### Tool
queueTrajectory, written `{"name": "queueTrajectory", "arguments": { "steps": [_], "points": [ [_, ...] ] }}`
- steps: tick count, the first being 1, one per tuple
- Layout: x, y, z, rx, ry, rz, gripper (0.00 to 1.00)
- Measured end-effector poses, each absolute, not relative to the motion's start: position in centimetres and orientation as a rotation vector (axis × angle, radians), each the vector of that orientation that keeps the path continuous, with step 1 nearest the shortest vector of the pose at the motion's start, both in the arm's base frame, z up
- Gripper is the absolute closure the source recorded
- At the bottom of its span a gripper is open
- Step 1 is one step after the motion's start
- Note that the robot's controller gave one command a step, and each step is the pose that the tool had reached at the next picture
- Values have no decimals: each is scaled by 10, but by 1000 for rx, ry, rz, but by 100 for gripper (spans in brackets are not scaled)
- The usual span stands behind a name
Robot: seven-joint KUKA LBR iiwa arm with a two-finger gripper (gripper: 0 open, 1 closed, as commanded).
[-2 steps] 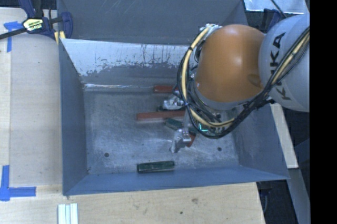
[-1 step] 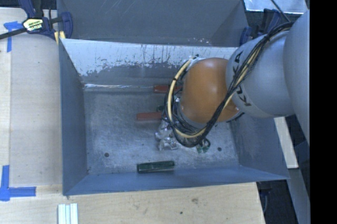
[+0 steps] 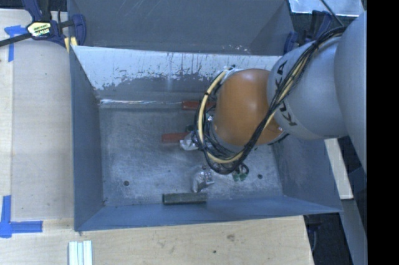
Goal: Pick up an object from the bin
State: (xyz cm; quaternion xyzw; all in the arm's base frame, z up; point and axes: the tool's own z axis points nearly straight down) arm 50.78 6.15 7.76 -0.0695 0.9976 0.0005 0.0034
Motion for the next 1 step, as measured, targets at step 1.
{"name": "queueTrajectory", "arguments": {
  "steps": [1],
  "points": [
    [508,61,78,-218,3127,2,0]
  ]
}}
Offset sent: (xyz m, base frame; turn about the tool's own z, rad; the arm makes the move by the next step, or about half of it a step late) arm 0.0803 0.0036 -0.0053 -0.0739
